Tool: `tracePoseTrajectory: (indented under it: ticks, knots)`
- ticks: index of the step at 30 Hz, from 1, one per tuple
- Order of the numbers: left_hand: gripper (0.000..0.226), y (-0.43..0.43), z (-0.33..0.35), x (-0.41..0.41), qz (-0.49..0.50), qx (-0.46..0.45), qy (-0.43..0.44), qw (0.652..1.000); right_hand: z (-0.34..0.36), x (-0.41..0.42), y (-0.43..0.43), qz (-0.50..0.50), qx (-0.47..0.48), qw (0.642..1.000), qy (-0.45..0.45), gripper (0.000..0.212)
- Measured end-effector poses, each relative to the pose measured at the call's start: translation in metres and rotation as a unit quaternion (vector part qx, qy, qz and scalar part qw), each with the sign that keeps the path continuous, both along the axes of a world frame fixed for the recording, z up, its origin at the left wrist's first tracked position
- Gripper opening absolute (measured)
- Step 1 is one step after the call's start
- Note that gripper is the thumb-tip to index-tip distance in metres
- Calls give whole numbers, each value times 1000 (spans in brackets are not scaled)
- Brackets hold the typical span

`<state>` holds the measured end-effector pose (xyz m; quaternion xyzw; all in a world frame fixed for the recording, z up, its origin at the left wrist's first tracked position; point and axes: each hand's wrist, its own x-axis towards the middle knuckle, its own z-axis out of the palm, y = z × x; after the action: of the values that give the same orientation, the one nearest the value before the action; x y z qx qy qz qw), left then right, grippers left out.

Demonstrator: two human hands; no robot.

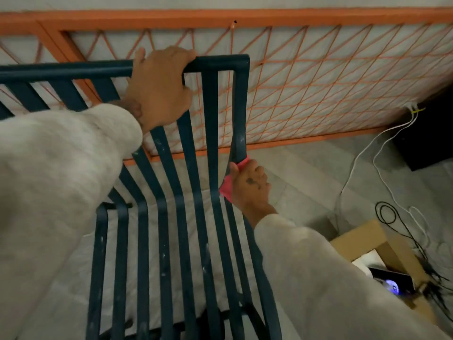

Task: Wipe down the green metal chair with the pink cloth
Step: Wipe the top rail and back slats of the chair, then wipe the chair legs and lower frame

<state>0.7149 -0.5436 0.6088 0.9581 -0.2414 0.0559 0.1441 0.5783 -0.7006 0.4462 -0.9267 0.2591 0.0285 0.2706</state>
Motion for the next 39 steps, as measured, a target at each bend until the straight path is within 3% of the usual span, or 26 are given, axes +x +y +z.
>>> tracePoseTrajectory:
  ticks: [5,11,12,14,16,20,27,31,33,36,39]
  knots:
    - [54,1,-9,-2,1,21,-28,999,11,21,0,-9,61,997,-44,49]
    - [61,-18,-32,-65,1,19,-62,998,-17,-39,-4,6,82,997,-12,46]
    - [59,-26,-45,-90,-18,-12,-30,999,-21,-50,-4,4,82,997,2,46]
    - [54,-41,-77,-140,-10,-90,154,984,-27,-68,-5,3,75,997,25,47]
    - [44,-50,-110,-183,51,-154,342,926,-27,-81,-5,3,76,996,42,49]
    - [38,-57,-154,-245,126,-220,431,866,-31,-121,-8,-4,118,991,57,48]
    - [27,-51,-163,-302,102,-226,470,847,-32,-194,-7,-62,221,969,94,64]
    - [19,-41,-169,-325,83,-204,494,841,-24,-230,-4,-45,190,974,112,58]
    - [17,-38,-170,-337,67,-197,493,845,-18,-248,-6,-33,187,975,116,57]
    - [15,-38,-169,-347,43,-185,463,865,-9,-267,-13,-23,276,950,142,45]
    - [17,-37,-169,-357,26,-184,439,879,-8,-280,-19,16,277,945,171,52]
